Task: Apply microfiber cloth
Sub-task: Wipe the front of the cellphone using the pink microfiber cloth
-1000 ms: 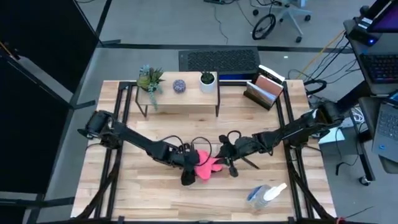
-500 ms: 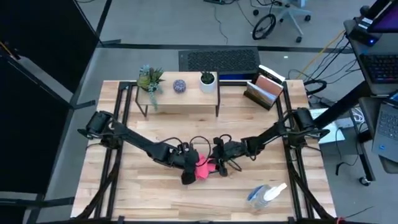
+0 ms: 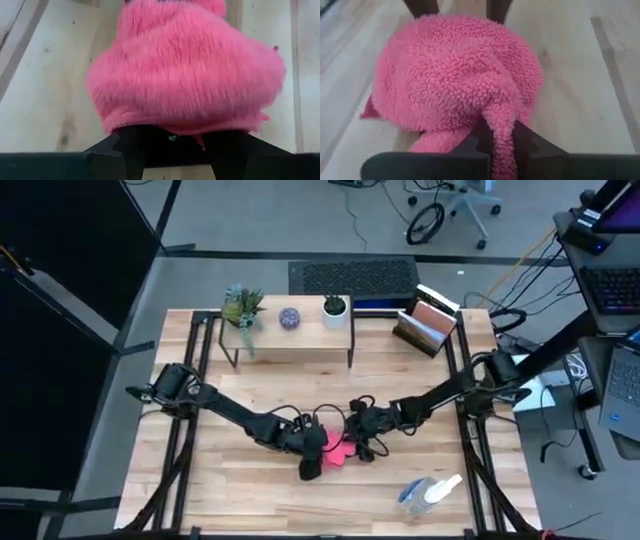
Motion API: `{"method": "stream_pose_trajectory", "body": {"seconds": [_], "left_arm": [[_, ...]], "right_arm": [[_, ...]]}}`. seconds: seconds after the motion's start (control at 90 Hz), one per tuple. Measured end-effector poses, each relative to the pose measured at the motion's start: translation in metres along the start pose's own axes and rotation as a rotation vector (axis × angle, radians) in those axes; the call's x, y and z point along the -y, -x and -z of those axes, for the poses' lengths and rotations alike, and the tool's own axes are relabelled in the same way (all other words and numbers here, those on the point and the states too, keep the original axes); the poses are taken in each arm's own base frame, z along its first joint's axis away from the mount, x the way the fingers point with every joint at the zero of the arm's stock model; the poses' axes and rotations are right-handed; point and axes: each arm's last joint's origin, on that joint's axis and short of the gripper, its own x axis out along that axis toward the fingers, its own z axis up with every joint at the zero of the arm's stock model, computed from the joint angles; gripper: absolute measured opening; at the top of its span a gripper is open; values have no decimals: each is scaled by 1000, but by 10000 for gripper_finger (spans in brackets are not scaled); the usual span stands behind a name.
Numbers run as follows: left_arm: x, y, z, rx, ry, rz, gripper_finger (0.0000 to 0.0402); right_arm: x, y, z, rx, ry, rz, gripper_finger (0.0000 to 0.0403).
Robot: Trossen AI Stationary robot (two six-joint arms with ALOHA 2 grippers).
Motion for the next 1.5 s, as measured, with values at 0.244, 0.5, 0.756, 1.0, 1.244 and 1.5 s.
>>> {"method": "stream_pose_trajectory", "body": {"seconds": [0.244,0.5,0.756,1.0,1.244,1.5], "left_arm": [[0,-1,-1,8,9,13,164],[0,-1,-1,13,9,14,164],[1,-2,-1,26,-7,9,164],[1,-2,-1,26,-8,10,164],[0,-2,-1,30,-9,3,164],[1,-2,-2,29,-8,11,164]], "right_arm": [[1,39,9,-246,-1,41,4],[-2,77,-12,-100,-45,23,4],[-9,69,-53,348,-3,-34,4],[-4,8,-24,237,-22,-16,4],[-9,-24,8,49,-66,-41,4],[-16,3,17,-194,3,-37,4]]}}
